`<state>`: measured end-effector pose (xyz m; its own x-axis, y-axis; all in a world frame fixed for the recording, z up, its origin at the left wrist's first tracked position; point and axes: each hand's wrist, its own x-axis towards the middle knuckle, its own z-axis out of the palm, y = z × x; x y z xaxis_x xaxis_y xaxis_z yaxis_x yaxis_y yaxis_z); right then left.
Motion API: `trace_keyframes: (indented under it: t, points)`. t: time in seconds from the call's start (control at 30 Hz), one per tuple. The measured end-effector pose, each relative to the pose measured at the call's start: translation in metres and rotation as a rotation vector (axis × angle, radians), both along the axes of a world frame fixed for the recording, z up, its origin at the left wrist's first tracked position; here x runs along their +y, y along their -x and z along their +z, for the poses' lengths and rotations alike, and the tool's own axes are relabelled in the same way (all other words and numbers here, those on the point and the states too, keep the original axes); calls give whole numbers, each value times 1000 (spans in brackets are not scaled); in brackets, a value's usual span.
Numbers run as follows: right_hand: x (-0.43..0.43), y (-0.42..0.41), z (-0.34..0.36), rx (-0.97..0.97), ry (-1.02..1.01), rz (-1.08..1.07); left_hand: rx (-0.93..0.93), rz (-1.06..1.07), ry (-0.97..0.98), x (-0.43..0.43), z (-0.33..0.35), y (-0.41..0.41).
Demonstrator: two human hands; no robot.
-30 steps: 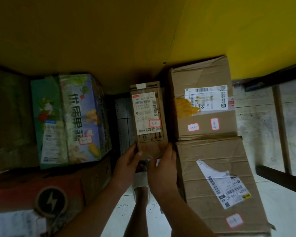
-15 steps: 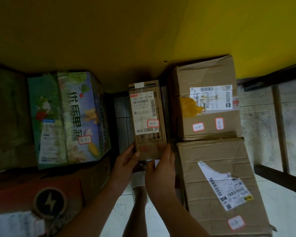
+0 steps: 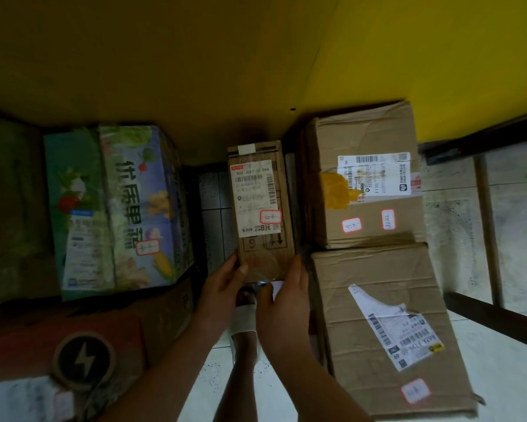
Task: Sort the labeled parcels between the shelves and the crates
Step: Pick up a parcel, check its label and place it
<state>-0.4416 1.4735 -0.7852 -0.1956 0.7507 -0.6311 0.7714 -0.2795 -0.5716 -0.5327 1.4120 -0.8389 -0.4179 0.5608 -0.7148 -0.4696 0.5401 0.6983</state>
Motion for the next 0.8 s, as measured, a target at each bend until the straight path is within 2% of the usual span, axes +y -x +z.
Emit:
trace_keyframes:
  t: [0.57,0.8]
  points:
    - [11,3,-7,-65,-73,-11,25,-71,-17,11,-6,0]
    - [11,3,-3,-20,-81,-17,40,-35,2,9,-7,2]
